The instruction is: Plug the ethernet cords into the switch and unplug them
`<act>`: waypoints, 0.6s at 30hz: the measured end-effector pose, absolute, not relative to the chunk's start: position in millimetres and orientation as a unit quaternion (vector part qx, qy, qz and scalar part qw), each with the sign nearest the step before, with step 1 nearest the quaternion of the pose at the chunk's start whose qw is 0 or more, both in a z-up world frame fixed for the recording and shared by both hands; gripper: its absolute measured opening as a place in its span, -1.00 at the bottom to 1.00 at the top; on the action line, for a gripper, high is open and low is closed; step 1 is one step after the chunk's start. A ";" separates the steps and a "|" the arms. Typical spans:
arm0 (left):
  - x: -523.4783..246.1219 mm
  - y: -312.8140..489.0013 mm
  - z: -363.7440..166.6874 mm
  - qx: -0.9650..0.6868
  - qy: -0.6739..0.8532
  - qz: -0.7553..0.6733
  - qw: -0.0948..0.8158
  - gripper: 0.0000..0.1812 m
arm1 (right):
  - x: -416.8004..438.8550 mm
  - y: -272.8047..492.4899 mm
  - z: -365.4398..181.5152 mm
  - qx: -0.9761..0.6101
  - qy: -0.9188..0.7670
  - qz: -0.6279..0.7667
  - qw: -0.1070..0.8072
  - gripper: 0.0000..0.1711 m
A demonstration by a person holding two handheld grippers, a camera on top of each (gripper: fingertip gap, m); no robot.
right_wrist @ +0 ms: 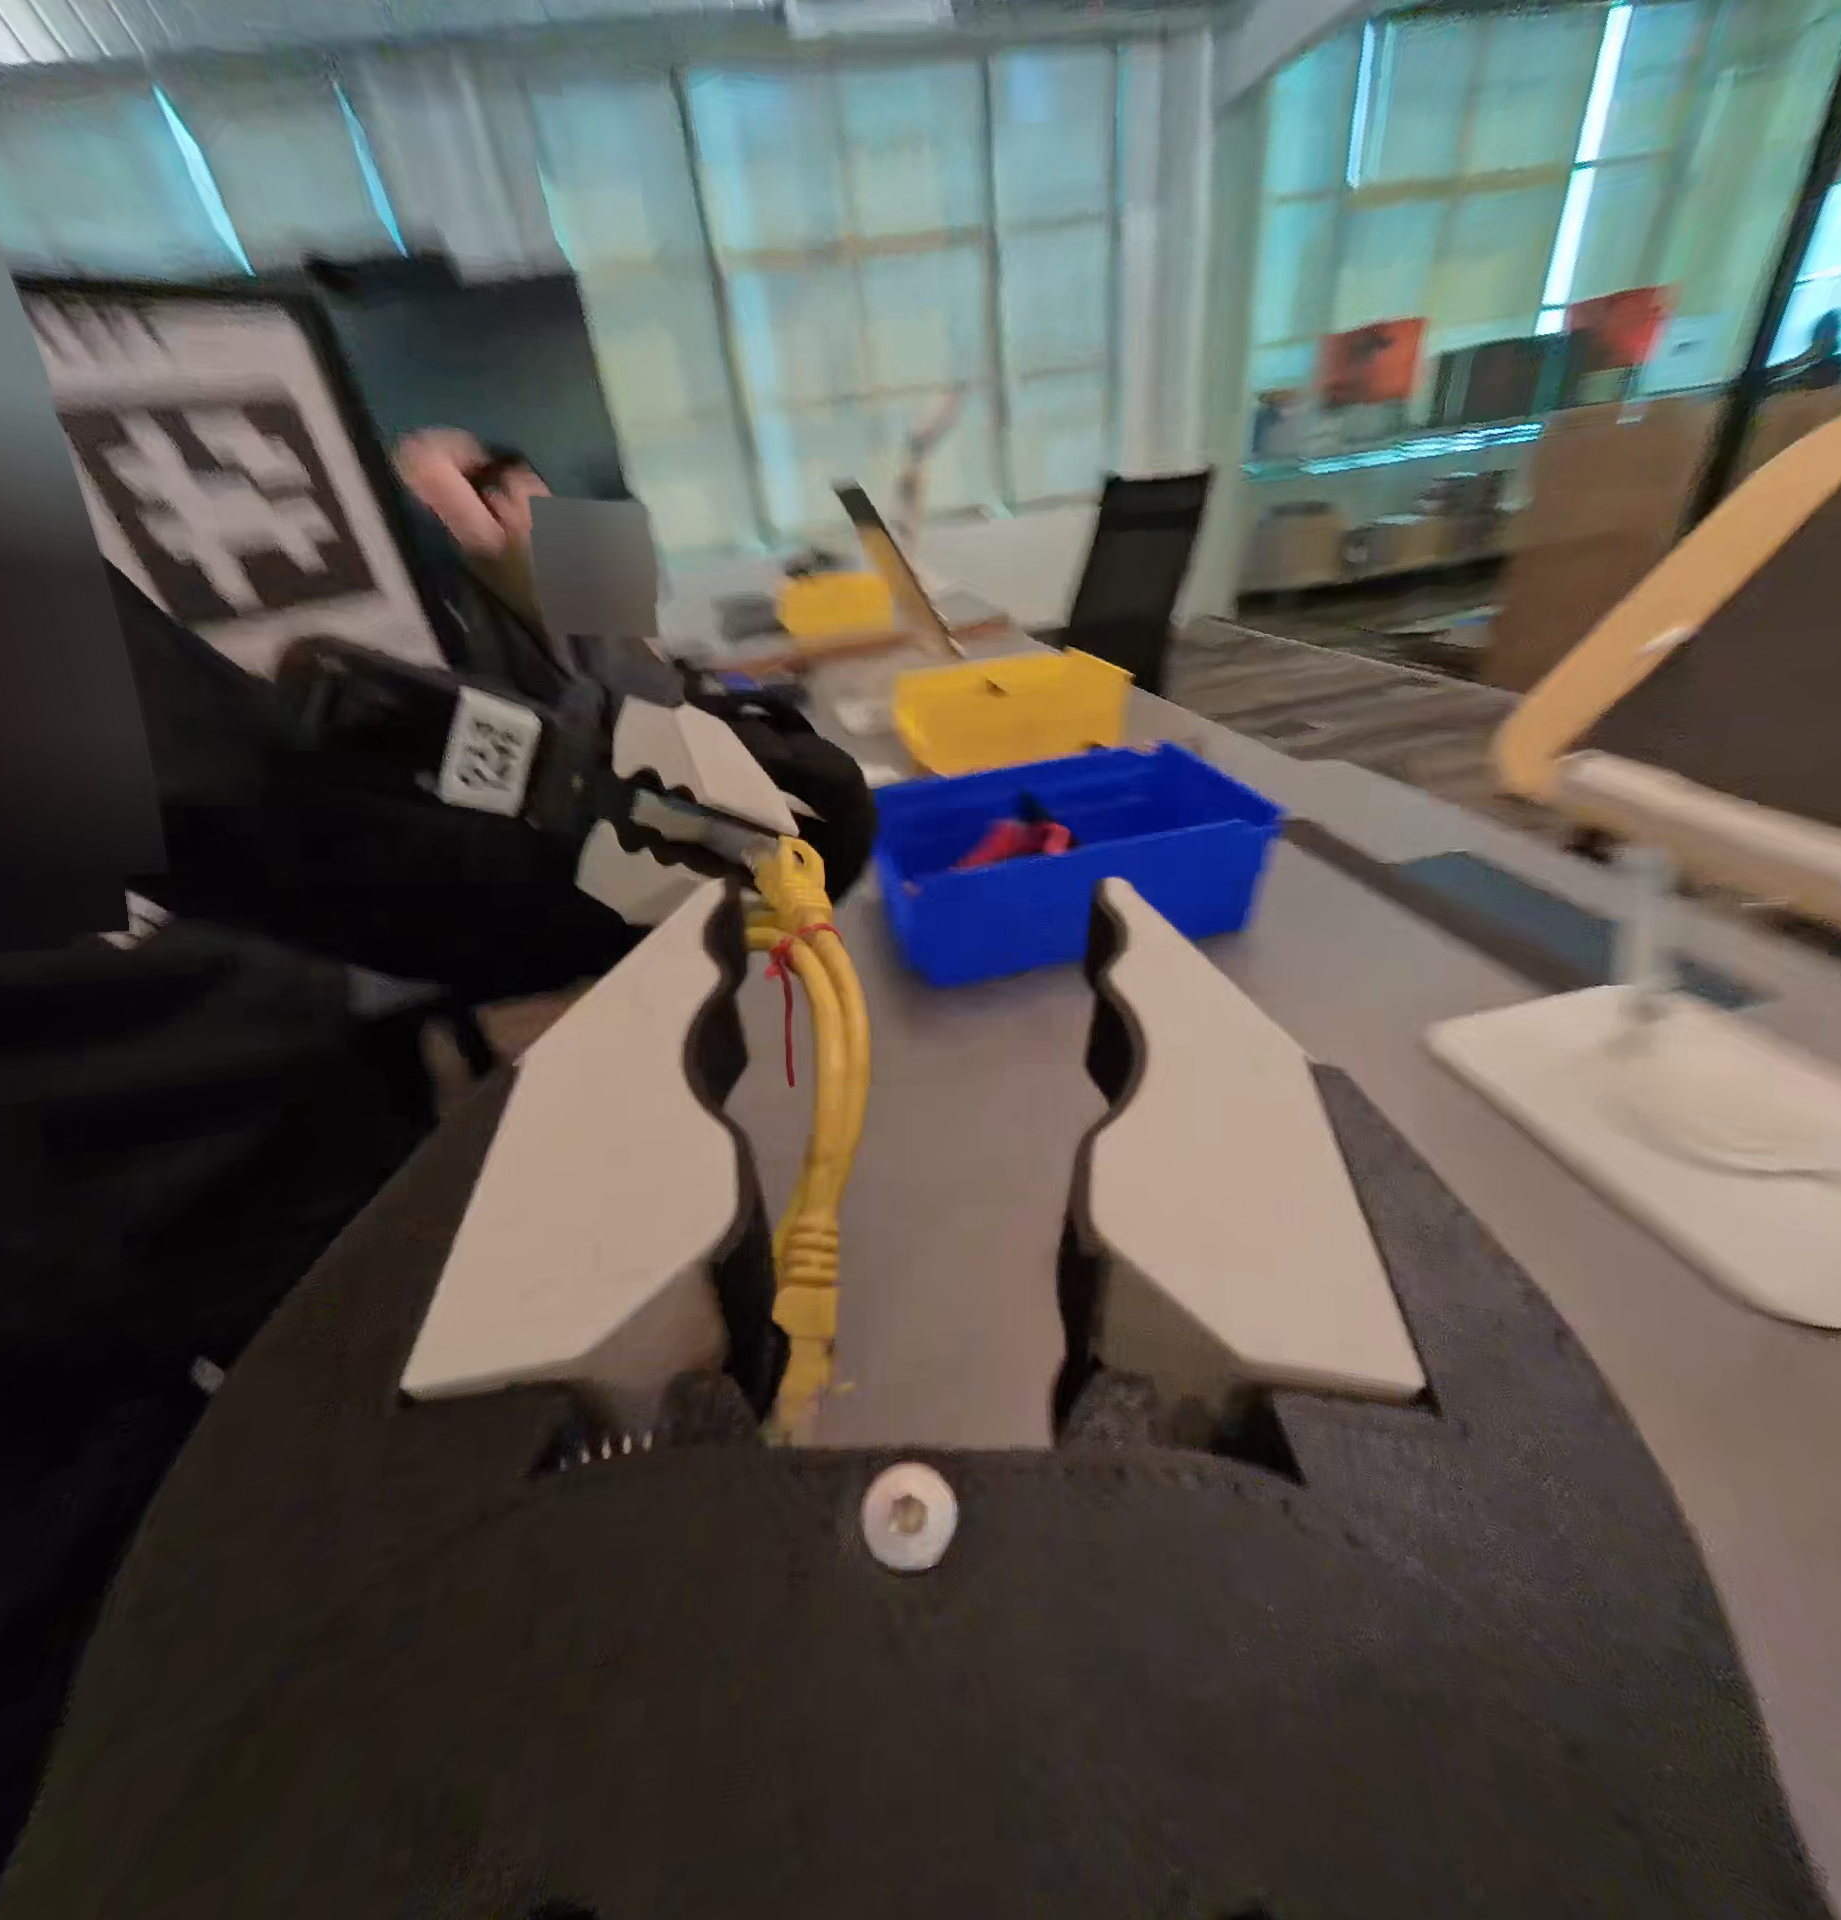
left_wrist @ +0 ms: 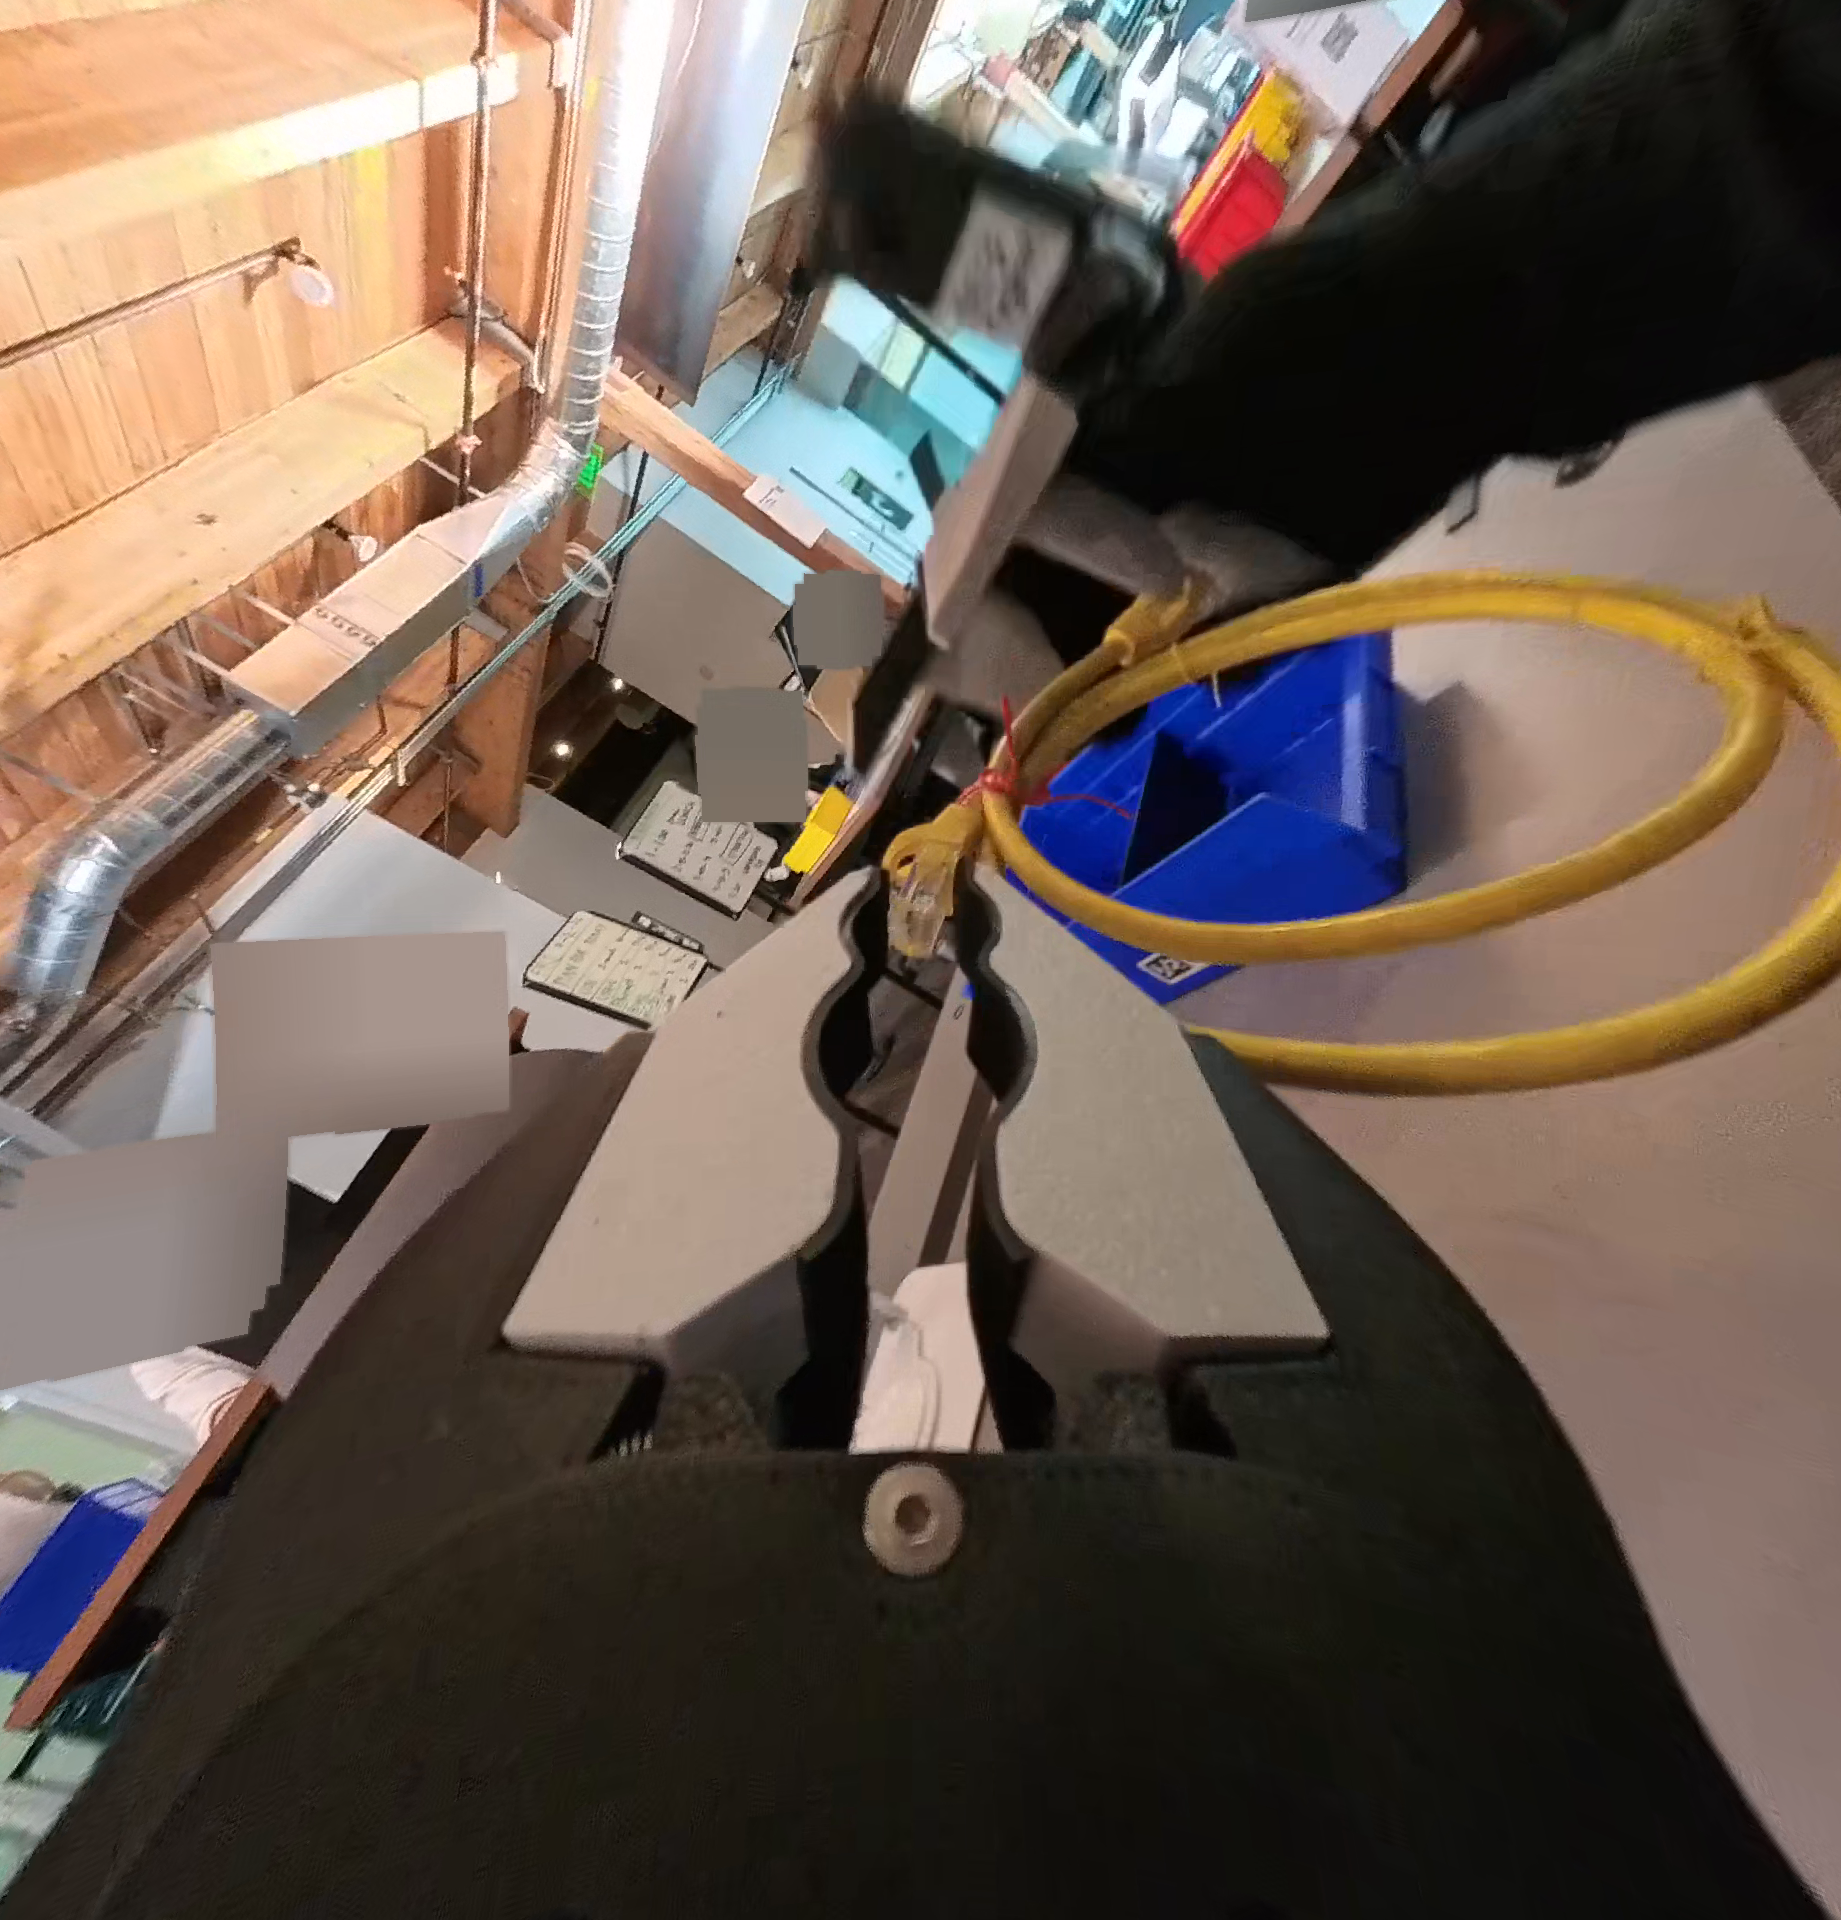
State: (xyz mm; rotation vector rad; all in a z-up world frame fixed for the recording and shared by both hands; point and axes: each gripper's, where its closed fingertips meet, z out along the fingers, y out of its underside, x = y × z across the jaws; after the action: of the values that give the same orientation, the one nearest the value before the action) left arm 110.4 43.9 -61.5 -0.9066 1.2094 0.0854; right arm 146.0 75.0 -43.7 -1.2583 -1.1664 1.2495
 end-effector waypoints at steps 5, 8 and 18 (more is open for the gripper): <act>98.7 60.4 -52.8 -0.430 0.532 0.092 0.723 -0.89 | 144.3 81.7 -32.0 -0.588 -0.566 0.211 0.539 -0.49; 97.3 63.5 -51.0 -0.437 0.525 0.113 0.721 -0.91 | 113.9 74.1 -42.2 -0.617 -0.517 0.302 0.511 -0.30; 94.2 58.4 -54.6 -0.434 0.560 0.116 0.696 -0.90 | 95.0 82.3 -80.9 -0.594 -0.556 0.250 0.524 -0.73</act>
State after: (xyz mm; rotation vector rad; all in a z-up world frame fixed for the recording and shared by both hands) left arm 94.2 58.4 -54.6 -0.9691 1.2486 0.2580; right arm 95.0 82.3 -80.9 -1.4224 -1.3314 0.5978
